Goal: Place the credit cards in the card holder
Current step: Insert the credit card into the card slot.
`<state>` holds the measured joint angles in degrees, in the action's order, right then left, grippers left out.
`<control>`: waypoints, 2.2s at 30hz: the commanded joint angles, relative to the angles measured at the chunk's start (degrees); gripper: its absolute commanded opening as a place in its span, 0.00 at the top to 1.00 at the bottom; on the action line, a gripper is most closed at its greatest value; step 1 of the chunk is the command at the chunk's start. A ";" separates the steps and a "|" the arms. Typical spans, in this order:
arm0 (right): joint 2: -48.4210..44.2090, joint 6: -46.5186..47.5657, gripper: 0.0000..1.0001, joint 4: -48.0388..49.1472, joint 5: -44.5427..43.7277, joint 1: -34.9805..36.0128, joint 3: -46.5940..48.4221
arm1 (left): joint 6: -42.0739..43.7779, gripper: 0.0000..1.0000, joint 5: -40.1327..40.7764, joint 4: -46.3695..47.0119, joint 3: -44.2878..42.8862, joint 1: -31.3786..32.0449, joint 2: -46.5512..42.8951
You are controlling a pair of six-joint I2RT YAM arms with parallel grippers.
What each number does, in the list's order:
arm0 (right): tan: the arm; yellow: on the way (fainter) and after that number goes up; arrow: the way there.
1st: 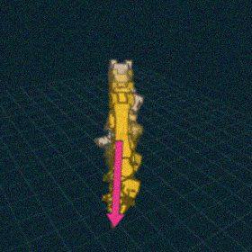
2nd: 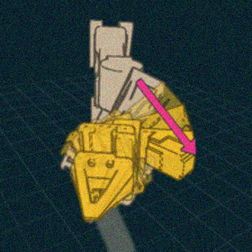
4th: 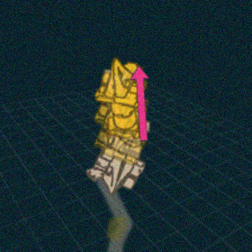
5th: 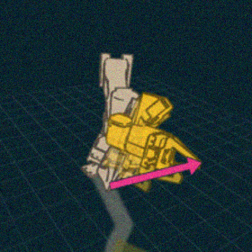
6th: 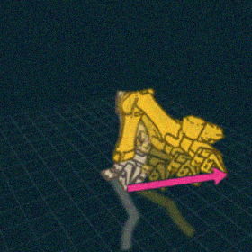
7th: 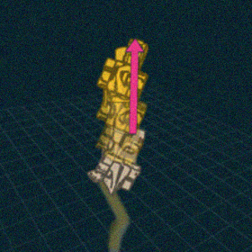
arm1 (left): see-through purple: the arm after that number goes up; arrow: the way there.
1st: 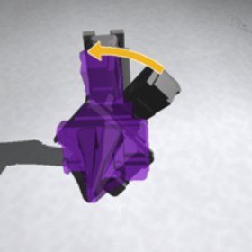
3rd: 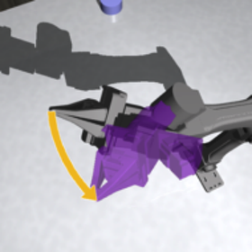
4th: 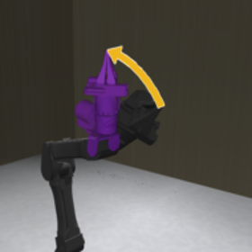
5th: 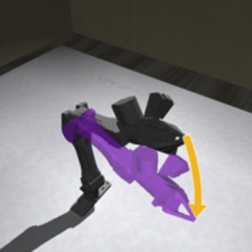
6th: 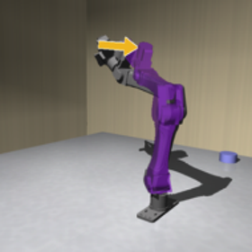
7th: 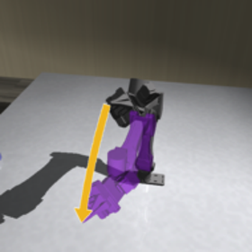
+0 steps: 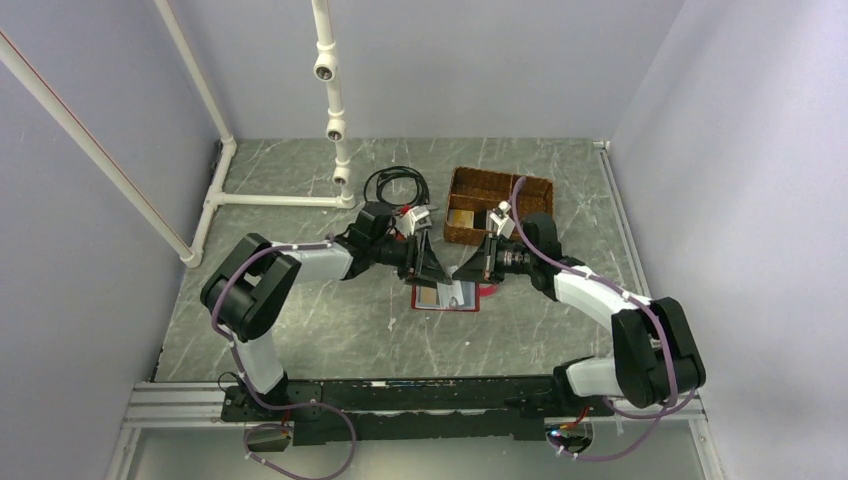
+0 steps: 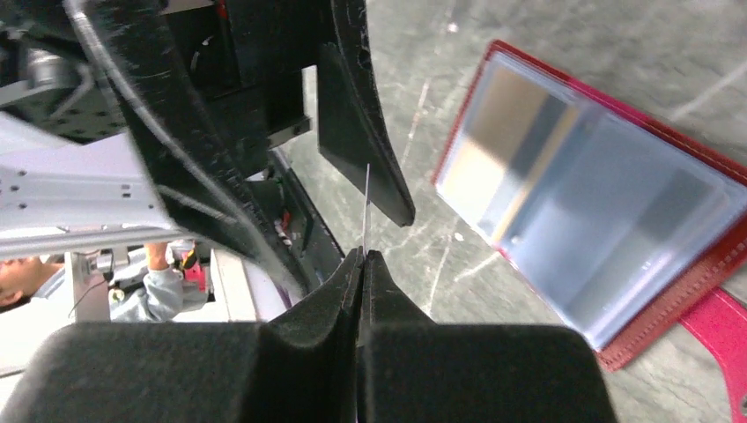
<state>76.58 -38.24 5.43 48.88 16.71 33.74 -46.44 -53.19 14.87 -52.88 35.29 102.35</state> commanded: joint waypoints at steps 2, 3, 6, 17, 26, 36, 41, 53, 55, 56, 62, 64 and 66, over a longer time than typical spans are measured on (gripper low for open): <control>-4.15 -2.72 1.00 9.48 2.61 0.18 -1.67 | -22.20 0.64 -8.01 38.22 6.28 -3.29 -0.20; -4.49 -3.09 1.00 9.47 2.14 0.17 -2.08 | -25.85 0.79 -7.83 43.62 7.55 -4.36 0.39; -4.78 -6.44 0.77 13.56 2.39 0.14 -3.92 | -30.72 1.00 -7.30 51.81 9.70 -6.41 1.12; -1.94 -20.97 0.81 35.53 6.56 0.78 -9.41 | -27.56 1.00 -7.45 47.07 7.31 -6.84 -1.01; -1.68 3.64 1.00 -3.23 -10.18 0.78 -0.76 | 1.87 0.60 2.13 -6.39 -1.11 -6.90 -5.02; 7.44 10.18 1.00 -1.05 -3.42 0.78 -1.72 | 15.07 0.12 26.28 -35.46 -9.76 -2.34 1.13; 7.78 7.92 1.00 1.42 -3.73 0.28 -3.36 | 14.71 0.21 29.04 -34.19 -10.26 0.08 3.56; 6.31 8.63 1.00 0.50 0.05 -3.20 -6.10 | 13.06 0.41 32.91 -33.62 -9.18 1.36 7.02; 6.72 8.22 1.00 1.43 0.60 -3.16 -6.36 | 12.85 0.47 33.29 -33.76 -9.29 1.36 7.62; 6.79 8.04 1.00 1.77 0.75 -3.22 -6.54 | 12.78 0.48 33.39 -34.01 -9.45 1.38 7.98; 8.32 7.98 1.00 1.31 0.22 -3.28 -6.49 | 12.17 0.49 34.55 -34.21 -8.83 1.45 8.86; 8.43 8.17 1.00 0.89 -0.13 -3.36 -6.40 | 12.21 0.50 35.05 -34.60 -8.69 1.43 8.75; 8.78 7.97 1.00 1.48 -0.08 -3.47 -6.53 | 12.33 0.50 35.15 -34.68 -8.55 1.45 8.60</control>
<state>84.77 -30.61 4.75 48.07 13.56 27.49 -35.62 -25.45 -17.04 -63.40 36.21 107.48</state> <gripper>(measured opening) 0.007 0.503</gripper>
